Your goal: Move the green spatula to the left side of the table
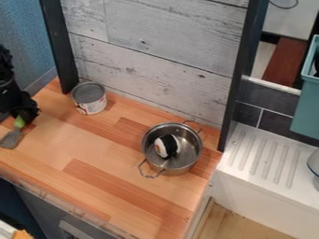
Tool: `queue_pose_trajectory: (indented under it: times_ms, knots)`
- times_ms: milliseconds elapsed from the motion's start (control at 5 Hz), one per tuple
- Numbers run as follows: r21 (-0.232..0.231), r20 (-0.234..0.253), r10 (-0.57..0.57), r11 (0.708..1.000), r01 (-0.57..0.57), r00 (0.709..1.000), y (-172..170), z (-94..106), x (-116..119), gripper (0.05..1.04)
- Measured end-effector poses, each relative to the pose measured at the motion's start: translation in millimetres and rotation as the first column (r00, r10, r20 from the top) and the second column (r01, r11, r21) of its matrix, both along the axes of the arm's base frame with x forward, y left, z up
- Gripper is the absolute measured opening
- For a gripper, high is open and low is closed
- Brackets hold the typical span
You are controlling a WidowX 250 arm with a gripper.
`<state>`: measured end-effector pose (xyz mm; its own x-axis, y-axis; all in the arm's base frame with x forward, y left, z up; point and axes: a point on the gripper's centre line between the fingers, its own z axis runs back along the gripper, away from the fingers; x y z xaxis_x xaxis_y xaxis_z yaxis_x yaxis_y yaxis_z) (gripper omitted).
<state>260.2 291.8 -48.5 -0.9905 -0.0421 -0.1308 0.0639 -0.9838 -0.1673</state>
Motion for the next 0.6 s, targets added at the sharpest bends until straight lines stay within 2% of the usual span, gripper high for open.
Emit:
queue_pose_trajectory:
  times_ms: [200,400,600]
  knots:
    - [-0.017,-0.020,-0.001,1.000,0.001,1.000,0.9,-4.9,1.8,0.490]
    - [-0.011,-0.023,0.016,1.000,-0.016,1.000,2.8,-3.4,0.6,0.804]
    - [-0.015,-0.038,0.013,1.000,-0.014,0.999,1.4,-4.0,-1.4,1.001]
